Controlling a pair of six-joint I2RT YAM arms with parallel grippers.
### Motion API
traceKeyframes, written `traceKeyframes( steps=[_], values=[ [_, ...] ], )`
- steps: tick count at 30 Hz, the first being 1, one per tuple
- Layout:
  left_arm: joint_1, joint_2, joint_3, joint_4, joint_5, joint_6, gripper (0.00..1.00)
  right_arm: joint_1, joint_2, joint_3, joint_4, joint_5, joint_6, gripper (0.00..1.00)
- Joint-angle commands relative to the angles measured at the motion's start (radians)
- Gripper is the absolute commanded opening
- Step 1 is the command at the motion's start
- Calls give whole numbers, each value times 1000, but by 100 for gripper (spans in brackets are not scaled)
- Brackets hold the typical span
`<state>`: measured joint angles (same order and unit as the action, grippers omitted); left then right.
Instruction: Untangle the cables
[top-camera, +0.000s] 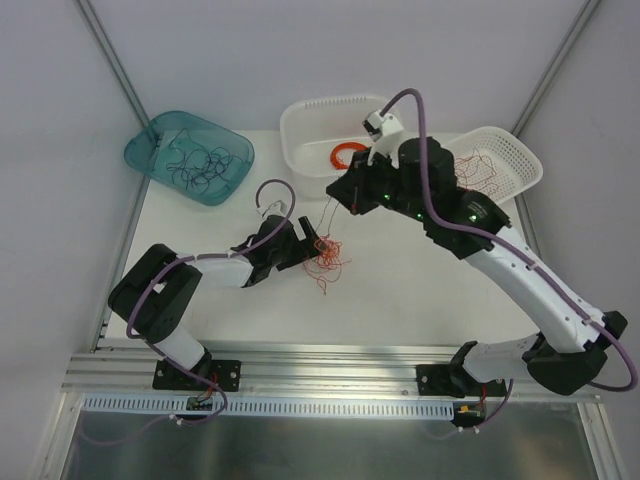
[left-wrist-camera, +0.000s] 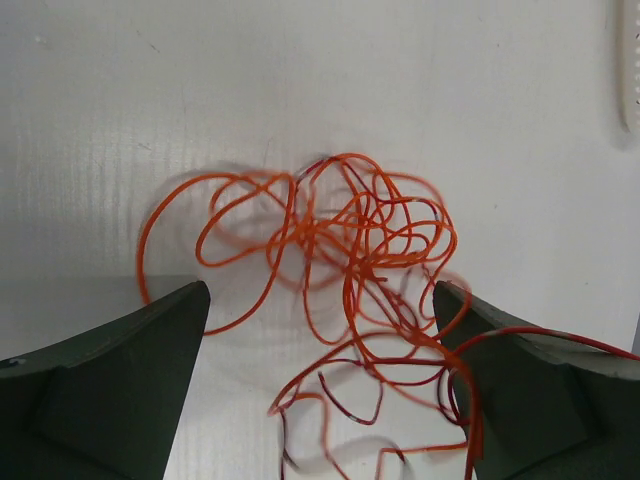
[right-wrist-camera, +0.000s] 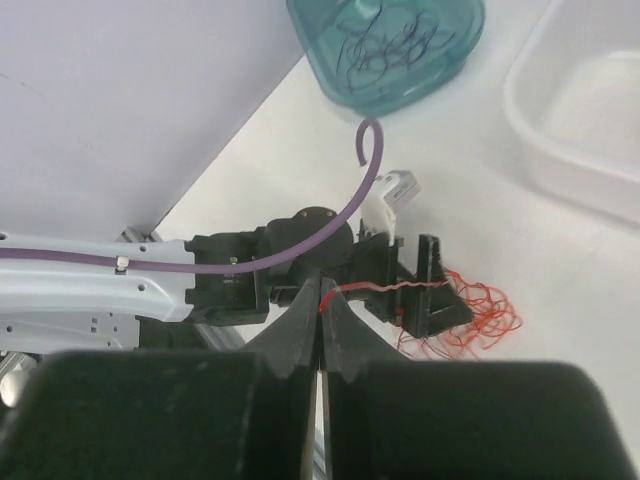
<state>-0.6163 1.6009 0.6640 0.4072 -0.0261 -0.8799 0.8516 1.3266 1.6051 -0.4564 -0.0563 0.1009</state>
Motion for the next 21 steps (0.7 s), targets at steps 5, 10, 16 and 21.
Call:
traceKeyframes(
  steps=[5,10,16,21],
  values=[
    [-2,27,29,-198,-153,21,97,-120,-174,157,-99,88,-89,1],
    [23,24,43,-284,-192,33,97,-203,-240,185,-142,134,-150,1],
    [114,-28,0,-340,-215,44,97,-319,-302,165,-214,182,-182,1],
    [214,-85,-49,-380,-209,29,97,-391,-337,167,-225,188,-204,1]
  ],
)
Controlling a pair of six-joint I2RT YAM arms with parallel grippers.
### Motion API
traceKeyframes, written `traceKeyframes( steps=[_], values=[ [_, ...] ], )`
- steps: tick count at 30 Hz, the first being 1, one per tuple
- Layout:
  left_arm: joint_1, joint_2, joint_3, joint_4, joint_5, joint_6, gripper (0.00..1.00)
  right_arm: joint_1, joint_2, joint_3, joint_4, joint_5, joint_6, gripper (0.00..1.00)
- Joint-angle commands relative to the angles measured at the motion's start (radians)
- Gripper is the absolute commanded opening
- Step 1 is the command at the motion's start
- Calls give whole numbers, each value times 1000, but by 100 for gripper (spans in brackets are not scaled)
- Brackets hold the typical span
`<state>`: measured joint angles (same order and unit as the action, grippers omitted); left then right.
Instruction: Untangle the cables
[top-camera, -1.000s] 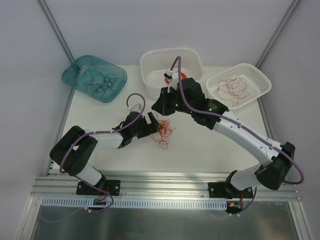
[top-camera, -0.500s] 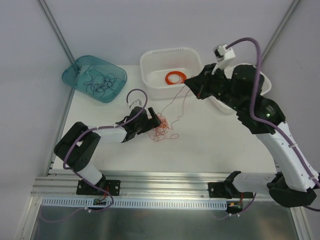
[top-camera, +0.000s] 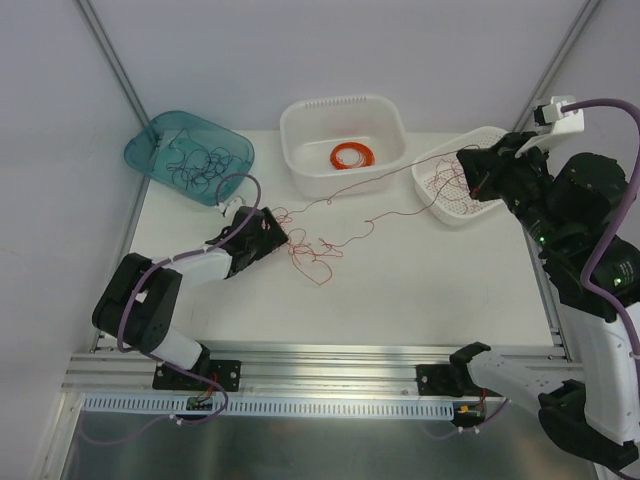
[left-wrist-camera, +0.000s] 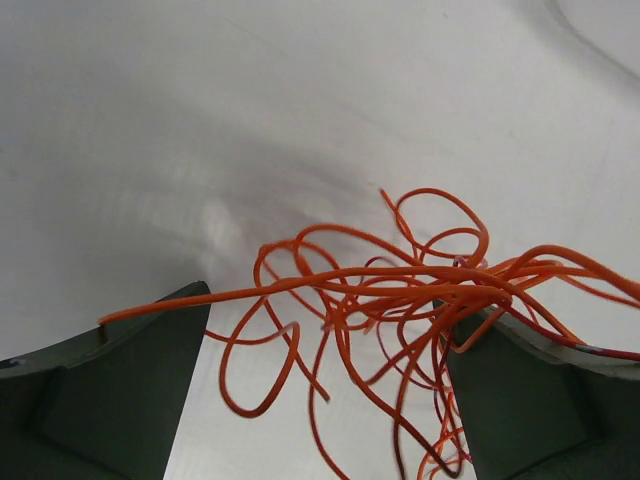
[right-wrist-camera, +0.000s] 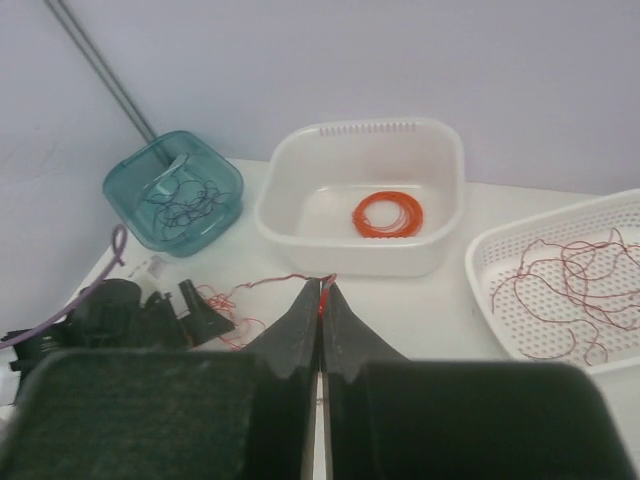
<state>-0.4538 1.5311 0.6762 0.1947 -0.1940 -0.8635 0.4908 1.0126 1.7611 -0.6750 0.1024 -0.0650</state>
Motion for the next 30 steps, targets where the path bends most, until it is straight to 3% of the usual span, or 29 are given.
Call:
traceKeyframes(
  steps=[1,12,15,20,27,30],
  values=[
    [67,-25,-70,-170,-41,9,97,-47,-23,11,-12,34,-41,1],
    [225,-201,-122,-256,-56,15,96,-170,-60,34,-52,169,-125,1],
    [254,-233,-121,-281,-67,24,91,-195,-65,38,-58,204,-144,1],
    [312,-262,-104,-336,-90,50,74,-224,-37,-17,-95,166,-118,1],
    [420,-285,-24,-464,-174,150,75,-461,6,-130,-164,36,-3,1],
    [448,-290,2,-489,-193,196,76,-488,27,-152,-175,17,48,1]
  ],
)
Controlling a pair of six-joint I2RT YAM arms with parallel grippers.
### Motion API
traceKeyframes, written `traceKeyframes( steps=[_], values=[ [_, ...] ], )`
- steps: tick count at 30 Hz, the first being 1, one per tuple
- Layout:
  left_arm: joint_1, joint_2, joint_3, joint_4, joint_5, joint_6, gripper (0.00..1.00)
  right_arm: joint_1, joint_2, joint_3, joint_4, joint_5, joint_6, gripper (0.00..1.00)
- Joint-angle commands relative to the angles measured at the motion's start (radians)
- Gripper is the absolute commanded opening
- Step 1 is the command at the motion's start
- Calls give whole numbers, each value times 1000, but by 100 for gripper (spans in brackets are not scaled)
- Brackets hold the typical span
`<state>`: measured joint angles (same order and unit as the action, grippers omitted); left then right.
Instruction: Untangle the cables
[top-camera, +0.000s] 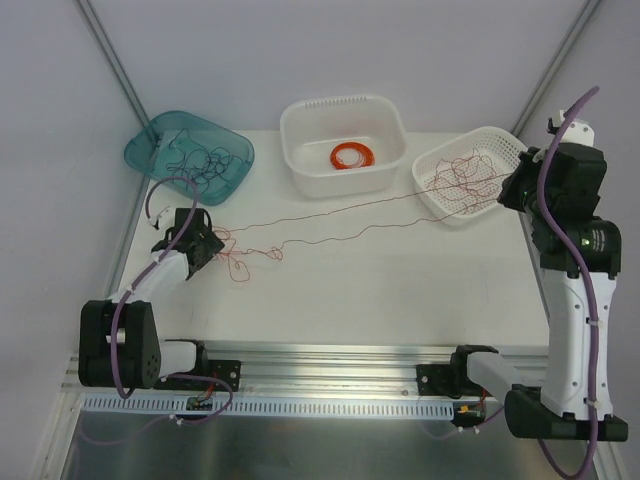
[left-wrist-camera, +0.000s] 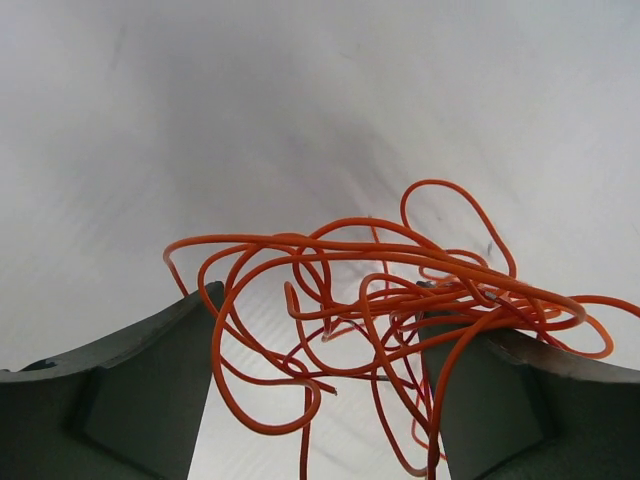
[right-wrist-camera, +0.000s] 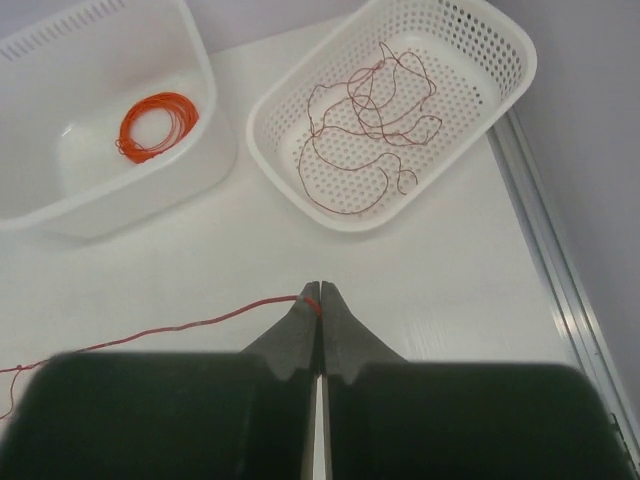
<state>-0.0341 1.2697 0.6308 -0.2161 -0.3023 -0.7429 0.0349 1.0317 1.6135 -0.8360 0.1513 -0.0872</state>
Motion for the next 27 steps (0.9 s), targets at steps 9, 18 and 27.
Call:
traceKeyframes(
  steps=[9,18,27],
  values=[
    [28,-20,115,-118,24,253,78,-14,80,-256,-3,-311,83,1],
    [14,-72,106,-129,274,396,85,161,160,-437,-2,-217,54,55],
    [11,-190,61,-138,456,405,89,455,286,-354,176,-366,-130,72]
  ],
)
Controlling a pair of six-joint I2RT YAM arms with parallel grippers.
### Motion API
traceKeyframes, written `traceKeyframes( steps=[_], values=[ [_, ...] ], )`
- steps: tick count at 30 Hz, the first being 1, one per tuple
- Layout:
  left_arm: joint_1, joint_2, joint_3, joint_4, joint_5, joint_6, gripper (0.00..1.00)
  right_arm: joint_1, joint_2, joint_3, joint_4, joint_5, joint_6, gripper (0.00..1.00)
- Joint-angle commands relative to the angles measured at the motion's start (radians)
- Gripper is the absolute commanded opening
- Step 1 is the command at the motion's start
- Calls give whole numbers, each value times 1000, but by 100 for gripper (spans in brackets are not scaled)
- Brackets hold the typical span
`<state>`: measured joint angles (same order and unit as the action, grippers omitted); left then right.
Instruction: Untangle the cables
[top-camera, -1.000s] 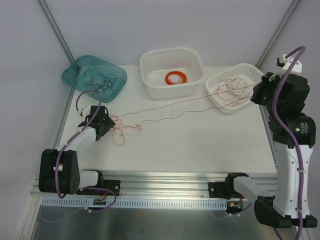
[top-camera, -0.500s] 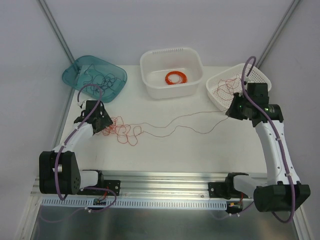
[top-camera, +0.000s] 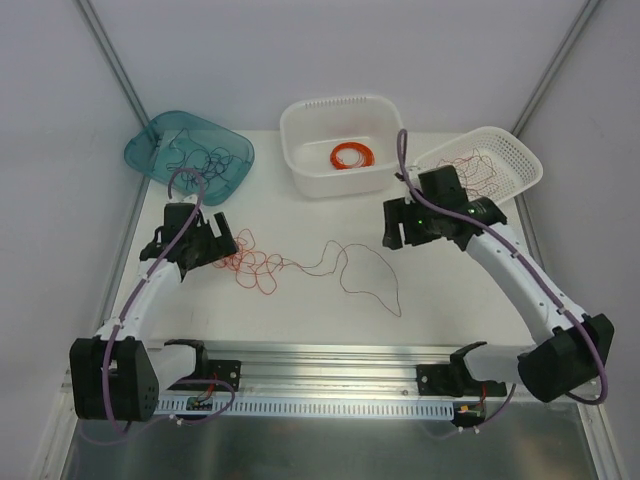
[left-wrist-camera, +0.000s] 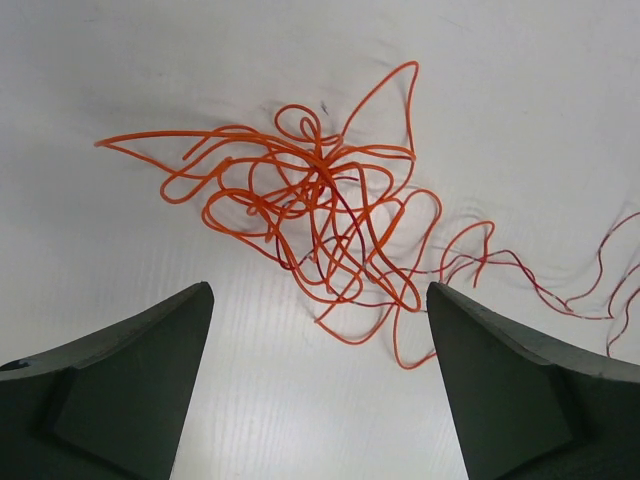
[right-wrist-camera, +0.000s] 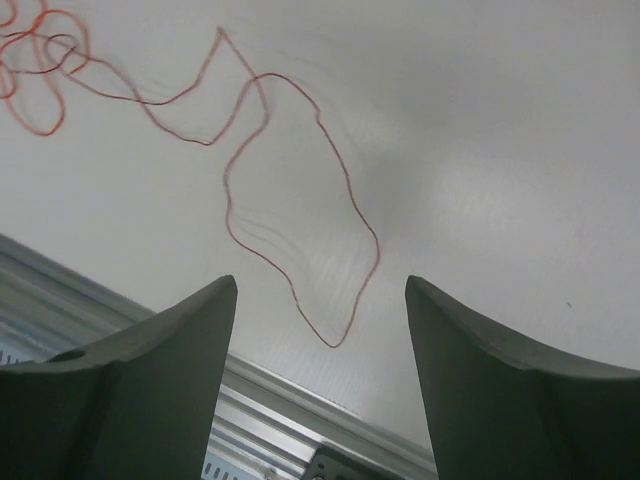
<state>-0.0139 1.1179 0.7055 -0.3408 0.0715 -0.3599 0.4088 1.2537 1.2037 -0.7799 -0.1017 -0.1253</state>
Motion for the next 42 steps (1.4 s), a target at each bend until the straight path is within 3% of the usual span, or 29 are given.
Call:
traceKeyframes(
  steps=[1,12,21,33,38,42],
  values=[
    [-9,-56,-18,-18,85,12,90,106,93,83,157,-177,-103,72],
    [-9,-78,-61,-40,143,-71,90,349,565,296,376,-383,-111,69],
    [-9,36,-43,-32,91,-175,91,392,808,385,468,-424,-80,61],
    [-11,215,28,43,47,-378,90,406,842,376,484,-475,-88,28],
    [-11,279,51,68,22,-430,89,418,817,338,485,-469,-96,1],
    [-11,332,75,71,-16,-450,88,418,733,277,481,-443,-112,1]
  ],
)
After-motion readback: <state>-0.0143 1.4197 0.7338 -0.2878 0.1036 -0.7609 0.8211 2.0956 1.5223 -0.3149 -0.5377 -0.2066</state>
